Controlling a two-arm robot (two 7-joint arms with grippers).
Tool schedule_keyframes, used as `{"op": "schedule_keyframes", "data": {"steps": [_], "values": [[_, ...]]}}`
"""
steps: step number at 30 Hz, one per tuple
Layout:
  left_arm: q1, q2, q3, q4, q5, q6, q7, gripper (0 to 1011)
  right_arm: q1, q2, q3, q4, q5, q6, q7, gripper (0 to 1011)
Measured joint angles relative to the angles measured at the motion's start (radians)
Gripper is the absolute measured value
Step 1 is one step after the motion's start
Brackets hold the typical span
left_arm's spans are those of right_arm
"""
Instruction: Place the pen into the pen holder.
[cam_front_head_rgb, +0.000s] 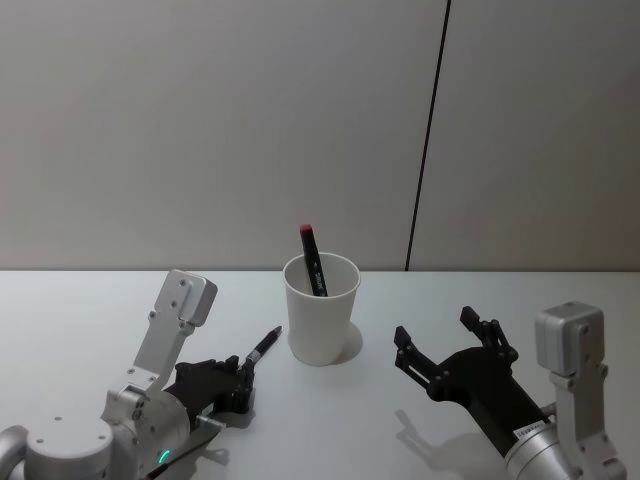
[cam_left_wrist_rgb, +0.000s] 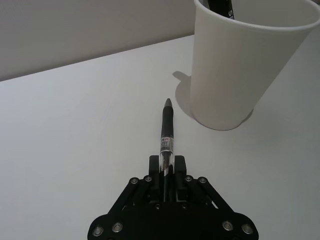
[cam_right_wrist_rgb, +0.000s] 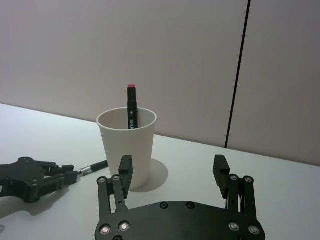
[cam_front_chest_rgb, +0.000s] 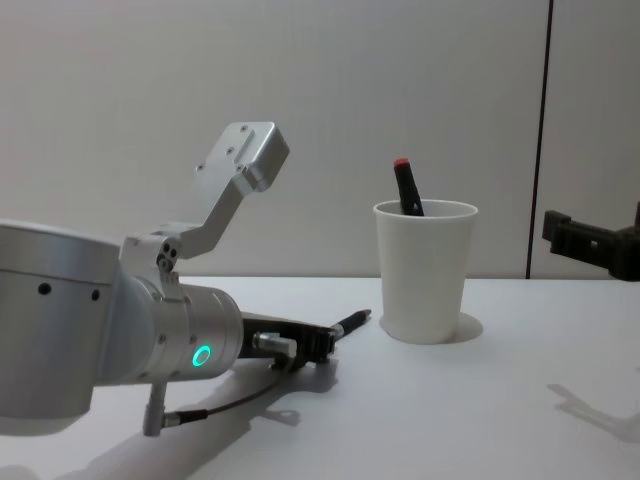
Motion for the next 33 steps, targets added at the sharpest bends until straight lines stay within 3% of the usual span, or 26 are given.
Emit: {"op": "schedule_keyframes", "data": {"steps": [17,33], "values": [[0.006,0.001,-0.003,-0.005,0.002,-0.007,0.000,168,0.000,0.000,0.000,0.000,0.000,0.000,0.000,1001],[0.060,0.017,-0.042,-0.076,0.027,-0.114,0.033,167,0.000,0.000,0.000,0.000,0.000,0.000,0.000,1001]]}}
